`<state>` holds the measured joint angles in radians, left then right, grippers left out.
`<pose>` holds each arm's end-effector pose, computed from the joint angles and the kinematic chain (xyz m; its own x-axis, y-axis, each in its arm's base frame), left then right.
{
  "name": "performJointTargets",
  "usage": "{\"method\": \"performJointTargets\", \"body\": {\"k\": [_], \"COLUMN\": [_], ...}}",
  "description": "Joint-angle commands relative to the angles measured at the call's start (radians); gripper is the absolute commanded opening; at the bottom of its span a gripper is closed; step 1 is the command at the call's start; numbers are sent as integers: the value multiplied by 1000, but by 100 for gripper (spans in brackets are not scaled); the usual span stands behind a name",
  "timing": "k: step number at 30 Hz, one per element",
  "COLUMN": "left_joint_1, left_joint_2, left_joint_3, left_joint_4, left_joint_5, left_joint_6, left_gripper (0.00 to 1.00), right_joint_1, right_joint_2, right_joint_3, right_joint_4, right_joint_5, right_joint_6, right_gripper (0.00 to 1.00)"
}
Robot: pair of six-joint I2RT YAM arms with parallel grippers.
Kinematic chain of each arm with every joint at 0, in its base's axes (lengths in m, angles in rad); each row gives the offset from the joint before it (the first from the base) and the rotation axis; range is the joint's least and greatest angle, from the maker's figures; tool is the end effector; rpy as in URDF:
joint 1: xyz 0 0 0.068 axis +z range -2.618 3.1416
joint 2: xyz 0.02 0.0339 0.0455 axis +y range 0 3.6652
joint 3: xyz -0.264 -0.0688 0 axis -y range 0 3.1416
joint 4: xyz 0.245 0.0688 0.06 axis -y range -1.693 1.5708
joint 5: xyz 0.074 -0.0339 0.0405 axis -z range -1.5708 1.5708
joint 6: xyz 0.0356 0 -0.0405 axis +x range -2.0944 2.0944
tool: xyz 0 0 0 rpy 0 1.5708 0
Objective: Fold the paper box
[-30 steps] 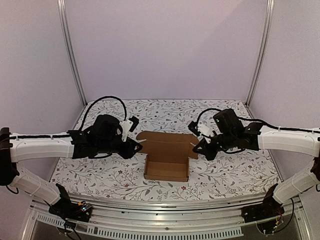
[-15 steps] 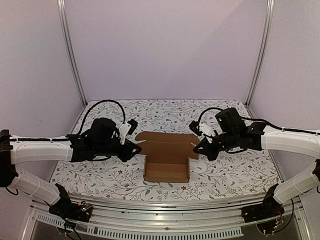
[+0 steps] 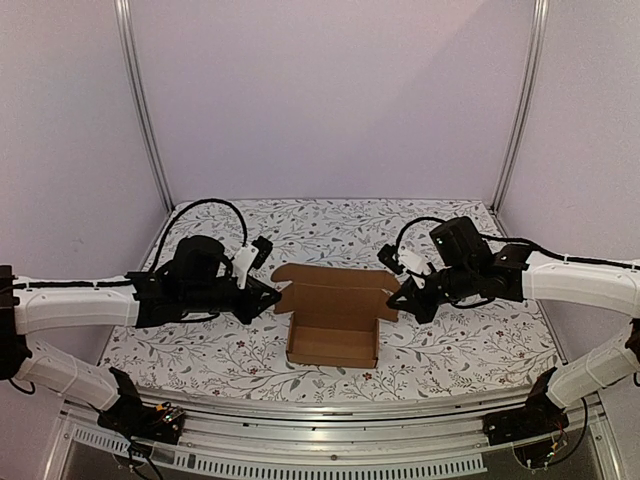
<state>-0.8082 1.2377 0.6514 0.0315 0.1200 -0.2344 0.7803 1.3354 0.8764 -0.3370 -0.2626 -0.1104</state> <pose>0.1792 -0.1938 0.2198 -0.5370 0.2283 -0.8121 0.6821 0.6840 -0.2588 0.1928 0.2039 0.2380 -0.4157 -0.5612 -0.7157 -0.8595 0.4998 0.1073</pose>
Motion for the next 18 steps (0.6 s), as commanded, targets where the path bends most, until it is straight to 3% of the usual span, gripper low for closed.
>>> {"method": "performJointTargets", "body": {"k": [1,11,18], "left_joint_1": [12,3,-31], "left_joint_2": [8,3,21], "left_joint_3": [-18,-19,4], "left_joint_4": [27,40,-2], "left_joint_5": [26,34,-101], "left_joint_6": [2,-22,-79], "left_gripper": [8,0,0], "right_joint_1": [13,45,94], "right_joint_2": [-19,-6,1], "right_joint_3": [16,35,39], "right_joint_4": [-4,16,67], "right_joint_5": [-1,58,188], "right_joint_6": [5,42,130], "right_gripper": [0,0,0]}}
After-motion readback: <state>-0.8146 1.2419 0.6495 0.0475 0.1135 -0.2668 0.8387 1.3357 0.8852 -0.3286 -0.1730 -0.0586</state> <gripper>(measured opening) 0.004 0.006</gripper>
